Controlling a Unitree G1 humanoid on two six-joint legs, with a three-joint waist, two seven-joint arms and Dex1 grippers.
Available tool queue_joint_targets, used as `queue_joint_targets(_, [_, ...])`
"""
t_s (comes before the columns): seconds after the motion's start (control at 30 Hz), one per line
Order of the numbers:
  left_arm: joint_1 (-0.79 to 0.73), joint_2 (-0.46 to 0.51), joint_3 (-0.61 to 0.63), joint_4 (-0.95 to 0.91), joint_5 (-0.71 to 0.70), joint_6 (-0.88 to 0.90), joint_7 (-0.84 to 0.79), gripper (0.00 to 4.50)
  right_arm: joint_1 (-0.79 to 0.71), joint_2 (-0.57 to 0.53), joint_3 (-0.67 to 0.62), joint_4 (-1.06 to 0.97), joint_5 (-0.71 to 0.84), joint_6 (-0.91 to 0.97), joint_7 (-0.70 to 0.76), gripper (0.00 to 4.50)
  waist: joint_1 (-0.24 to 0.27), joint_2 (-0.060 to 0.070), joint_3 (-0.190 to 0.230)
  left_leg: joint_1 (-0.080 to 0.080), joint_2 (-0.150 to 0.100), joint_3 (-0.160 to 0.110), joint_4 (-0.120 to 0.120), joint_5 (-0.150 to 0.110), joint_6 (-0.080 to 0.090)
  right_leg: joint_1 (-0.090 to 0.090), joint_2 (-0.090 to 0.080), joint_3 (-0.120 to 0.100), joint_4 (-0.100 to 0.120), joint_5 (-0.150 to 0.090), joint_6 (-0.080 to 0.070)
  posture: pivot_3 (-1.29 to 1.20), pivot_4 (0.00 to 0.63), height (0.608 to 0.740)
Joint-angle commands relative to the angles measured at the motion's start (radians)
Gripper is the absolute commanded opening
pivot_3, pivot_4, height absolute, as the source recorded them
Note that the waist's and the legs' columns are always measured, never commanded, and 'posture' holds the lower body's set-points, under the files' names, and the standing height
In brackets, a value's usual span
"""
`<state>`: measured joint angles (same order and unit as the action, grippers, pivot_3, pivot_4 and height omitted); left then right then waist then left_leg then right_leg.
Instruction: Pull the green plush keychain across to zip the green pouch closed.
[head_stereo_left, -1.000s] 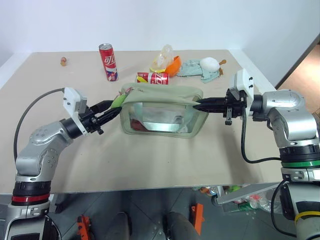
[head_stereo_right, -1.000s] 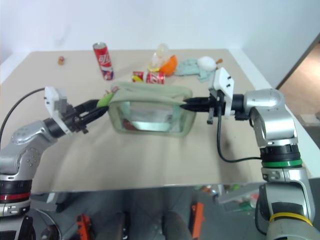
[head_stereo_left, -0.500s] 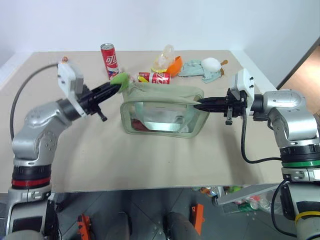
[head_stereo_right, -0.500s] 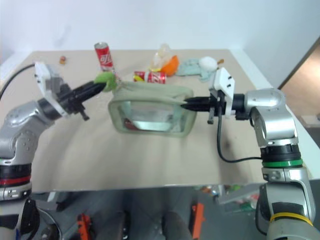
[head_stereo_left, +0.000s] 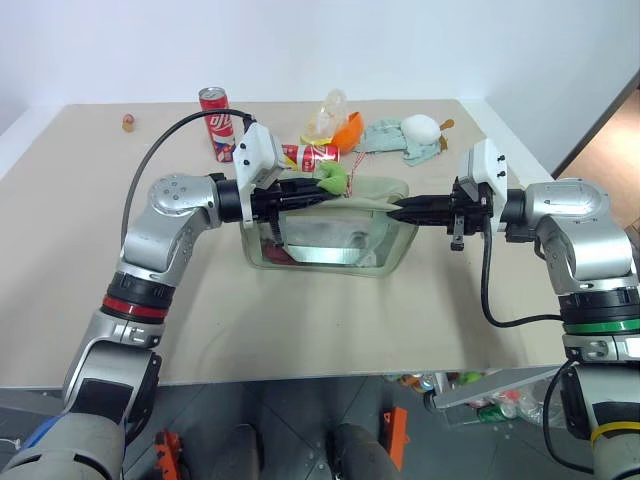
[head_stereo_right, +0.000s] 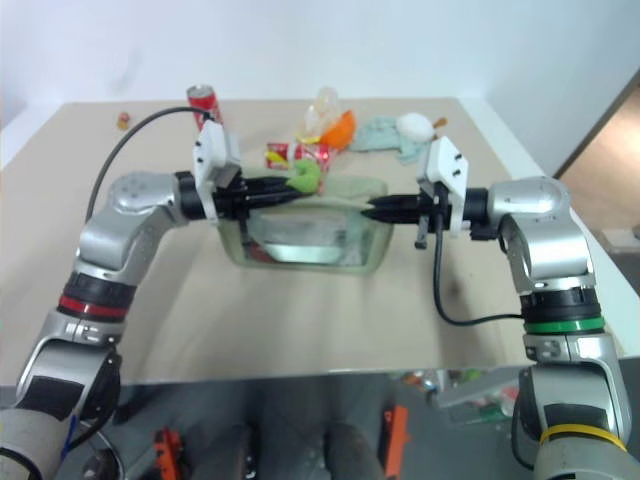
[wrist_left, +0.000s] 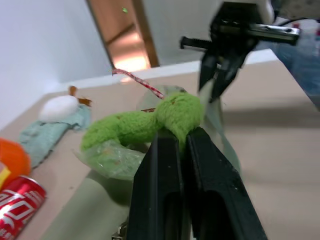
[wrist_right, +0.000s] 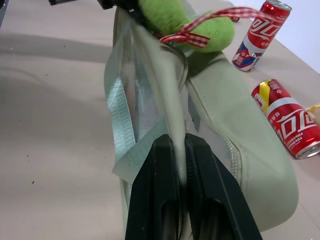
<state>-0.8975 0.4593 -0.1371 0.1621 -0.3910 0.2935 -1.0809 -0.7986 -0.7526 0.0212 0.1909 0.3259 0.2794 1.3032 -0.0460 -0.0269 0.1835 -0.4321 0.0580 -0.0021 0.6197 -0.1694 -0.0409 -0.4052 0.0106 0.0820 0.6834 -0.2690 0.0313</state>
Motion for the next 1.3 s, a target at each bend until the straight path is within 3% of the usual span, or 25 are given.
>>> queue_joint_targets(0.03, [-0.038, 0.022, 0.026, -0.011, -0.012, 0.038, -0.024, 1.65, -0.012, -0.013, -0.019, -0.043, 0.010, -0.006, -0.004, 0.00, 0.000, 0.000, 0.000, 0.000, 0.000, 0.000, 0.000, 0.000, 0.000, 0.000, 0.000, 0.000, 0.000, 0.000, 0.000, 0.00, 0.150, 0.740])
queue_joint_targets(0.13, [-0.031, 0.071, 0.061, -0.078, -0.050, 0.101, -0.044, 2.65, -0.005, -0.014, -0.021, -0.041, 0.008, -0.012, -0.006, 0.00, -0.002, 0.000, 0.000, 0.000, 0.000, 0.000, 0.000, 0.000, 0.000, 0.000, 0.000, 0.000, 0.000, -0.002, 0.004, 0.00, 0.150, 0.740])
queue_joint_targets(0.27, [0.026, 0.152, 0.109, -0.193, -0.088, 0.175, -0.041, 2.65, 0.003, -0.015, -0.022, -0.048, 0.007, -0.016, -0.010, 0.00, -0.003, 0.000, 0.000, 0.000, 0.001, 0.000, -0.001, 0.000, 0.000, -0.001, 0.001, 0.000, 0.000, -0.002, 0.004, 0.00, 0.150, 0.740])
queue_joint_targets(0.47, [0.263, 0.282, 0.258, -0.444, -0.171, 0.345, 0.068, 2.65, 0.006, -0.012, -0.021, -0.040, 0.010, -0.023, -0.008, 0.00, -0.002, 0.000, 0.000, 0.000, 0.002, -0.001, -0.001, 0.000, 0.000, -0.001, 0.000, -0.001, 0.000, -0.002, 0.001, 0.00, 0.150, 0.740])
queue_joint_targets(0.63, [0.400, 0.235, 0.379, -0.493, -0.162, 0.337, 0.251, 2.65, 0.006, -0.006, -0.018, -0.035, 0.010, -0.030, -0.008, 0.00, -0.001, 0.000, 0.000, 0.000, 0.002, -0.001, 0.000, 0.000, 0.000, 0.000, 0.000, -0.002, 0.000, -0.003, 0.003, 0.00, 0.150, 0.740])
queue_joint_targets(0.93, [0.452, 0.077, 0.299, -0.416, -0.116, 0.208, 0.335, 2.65, -0.007, -0.003, -0.012, -0.020, 0.004, -0.039, -0.003, 0.00, 0.000, 0.000, 0.000, 0.002, 0.002, -0.001, 0.001, 0.002, 0.001, 0.001, 0.000, -0.001, 0.000, 0.000, 0.004, 0.00, 0.150, 0.740])
queue_joint_targets(1.2, [0.419, 0.041, 0.256, -0.321, -0.068, 0.118, 0.333, 0.17, -0.005, -0.007, -0.024, -0.046, 0.031, 0.010, -0.010, 0.00, 0.000, 0.000, 0.000, 0.001, 0.002, -0.001, 0.000, 0.002, 0.001, 0.001, 0.000, -0.001, 0.000, 0.001, 0.001, 0.00, 0.150, 0.740])
queue_joint_targets(1.23, [0.417, 0.040, 0.252, -0.316, -0.066, 0.113, 0.330, 0.03, -0.010, -0.001, -0.038, -0.055, 0.055, 0.040, -0.019, 0.00, 0.000, 0.000, 0.000, 0.001, 0.001, -0.001, 0.000, 0.002, 0.001, 0.001, 0.000, -0.001, 0.000, 0.001, 0.001, 0.00, 0.150, 0.740])
queue_joint_targets(1.3, [0.414, 0.040, 0.248, -0.313, -0.066, 0.108, 0.327, 0.00, -0.016, 0.003, -0.055, -0.081, 0.087, 0.089, -0.035, 0.80, 0.000, 0.000, 0.000, 0.001, 0.001, -0.001, 0.000, 0.002, 0.001, 0.001, 0.000, -0.001, 0.000, 0.001, 0.001, 0.00, 0.150, 0.740])
